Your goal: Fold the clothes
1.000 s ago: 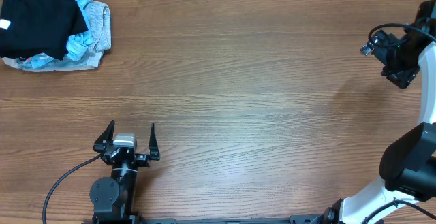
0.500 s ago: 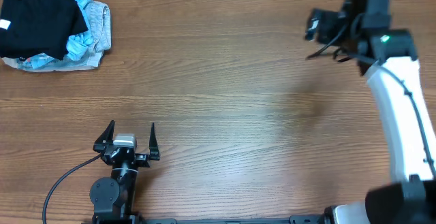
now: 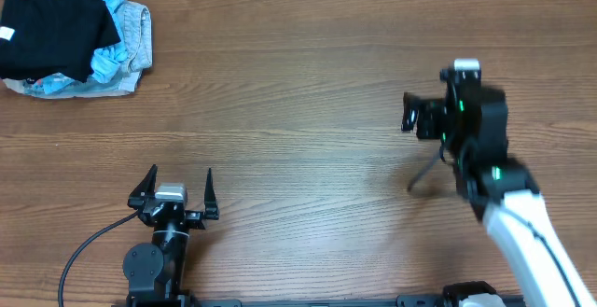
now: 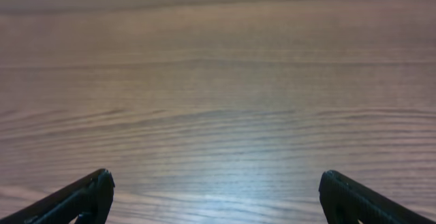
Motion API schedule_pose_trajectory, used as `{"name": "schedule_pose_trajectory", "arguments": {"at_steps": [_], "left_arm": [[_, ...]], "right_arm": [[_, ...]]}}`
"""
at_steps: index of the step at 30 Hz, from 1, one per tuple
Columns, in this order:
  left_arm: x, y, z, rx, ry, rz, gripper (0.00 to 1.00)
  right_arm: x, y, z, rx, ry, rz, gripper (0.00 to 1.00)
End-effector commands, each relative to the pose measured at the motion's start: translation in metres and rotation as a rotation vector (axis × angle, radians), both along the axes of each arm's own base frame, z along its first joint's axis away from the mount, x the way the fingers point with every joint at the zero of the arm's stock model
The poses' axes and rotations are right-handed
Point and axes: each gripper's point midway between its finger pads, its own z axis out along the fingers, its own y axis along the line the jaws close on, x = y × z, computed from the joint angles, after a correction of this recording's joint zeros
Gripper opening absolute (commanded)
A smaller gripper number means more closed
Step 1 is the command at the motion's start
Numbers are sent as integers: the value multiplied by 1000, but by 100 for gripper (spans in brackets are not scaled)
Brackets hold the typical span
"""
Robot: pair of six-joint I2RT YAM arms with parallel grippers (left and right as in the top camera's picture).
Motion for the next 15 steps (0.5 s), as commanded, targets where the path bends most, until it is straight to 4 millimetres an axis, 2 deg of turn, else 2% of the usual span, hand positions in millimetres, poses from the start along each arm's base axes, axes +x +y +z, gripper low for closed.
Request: {"name": "schedule_pose_trajectory", "arguments": {"at_steps": [1, 6, 9, 15], "left_arm": [[0, 0, 0, -15, -2, 1, 100], [0, 0, 0, -15, -3, 2, 100], [0, 0, 0, -15, -3, 1, 100], [0, 0, 0, -15, -2, 2, 100]], "right_arm": [[-26, 6, -6, 39, -110, 55, 100], [-62, 6, -30, 66, -277, 79, 100], [-79, 8, -19, 86, -440, 103, 100], [-100, 3, -24, 86, -514, 91, 100]]}}
